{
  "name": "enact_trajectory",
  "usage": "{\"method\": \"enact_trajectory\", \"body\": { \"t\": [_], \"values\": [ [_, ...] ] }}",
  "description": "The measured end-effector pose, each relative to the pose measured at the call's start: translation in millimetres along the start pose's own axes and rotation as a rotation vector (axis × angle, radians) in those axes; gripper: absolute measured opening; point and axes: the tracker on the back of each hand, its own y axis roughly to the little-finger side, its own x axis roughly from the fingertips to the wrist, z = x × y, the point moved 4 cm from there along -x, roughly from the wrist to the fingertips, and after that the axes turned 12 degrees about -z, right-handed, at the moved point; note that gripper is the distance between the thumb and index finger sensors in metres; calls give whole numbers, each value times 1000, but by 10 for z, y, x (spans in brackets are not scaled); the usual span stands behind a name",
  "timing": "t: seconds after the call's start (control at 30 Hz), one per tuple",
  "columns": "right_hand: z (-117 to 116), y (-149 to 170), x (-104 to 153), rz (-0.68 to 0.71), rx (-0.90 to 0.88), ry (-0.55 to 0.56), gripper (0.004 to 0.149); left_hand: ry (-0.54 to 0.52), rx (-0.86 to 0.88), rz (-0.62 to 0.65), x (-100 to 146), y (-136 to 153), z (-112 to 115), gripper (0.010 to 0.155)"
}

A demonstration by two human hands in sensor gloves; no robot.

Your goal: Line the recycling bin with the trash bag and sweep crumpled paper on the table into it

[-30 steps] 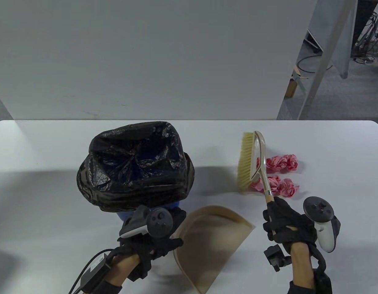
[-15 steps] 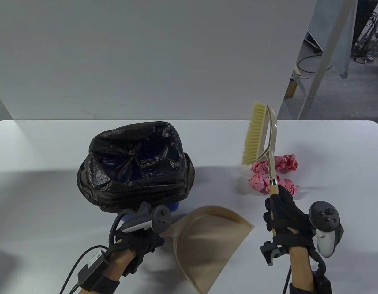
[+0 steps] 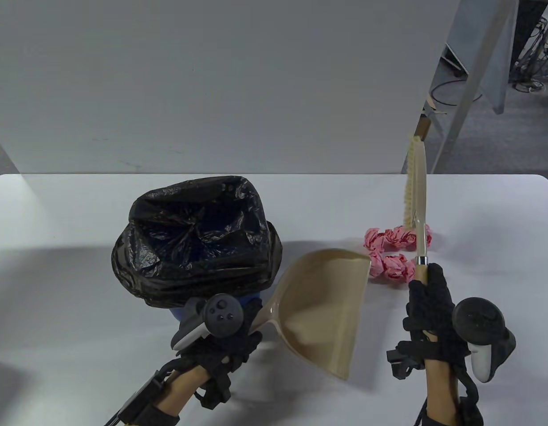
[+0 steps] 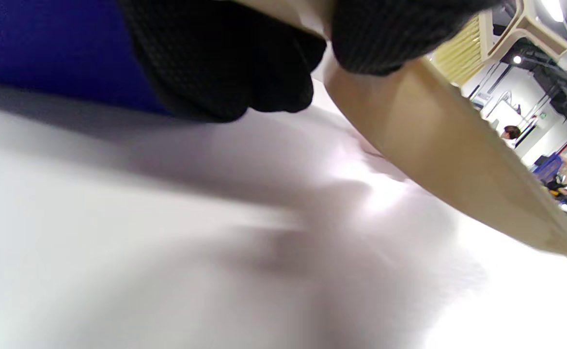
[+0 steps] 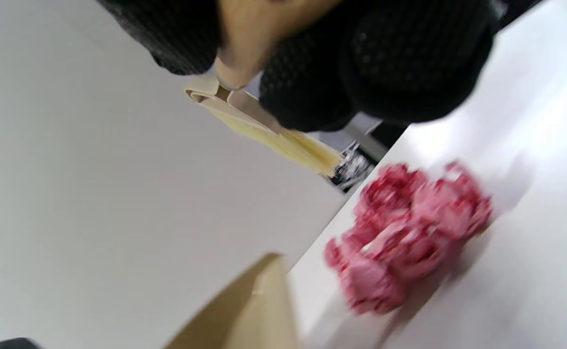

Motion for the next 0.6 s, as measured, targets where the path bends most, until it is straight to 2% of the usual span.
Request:
{"method": "enact_trajectory", "body": {
  "t": [0.1,0.27,0.43,0.6],
  "values": [
    [66,45,6,-48,95,83,60,38,34,-20,-37,-123,139,77],
    [148,118,36,-153,190,148,60,-58,-38,-116,-110,-365,241,78],
    [131,189,31,-238,234,111,60,-107,-6,-213,-161,-485,190,78],
    [22,259,7,-311,289,1,59,-108,-85,-317,-334,-532,197,78]
  ]
}}
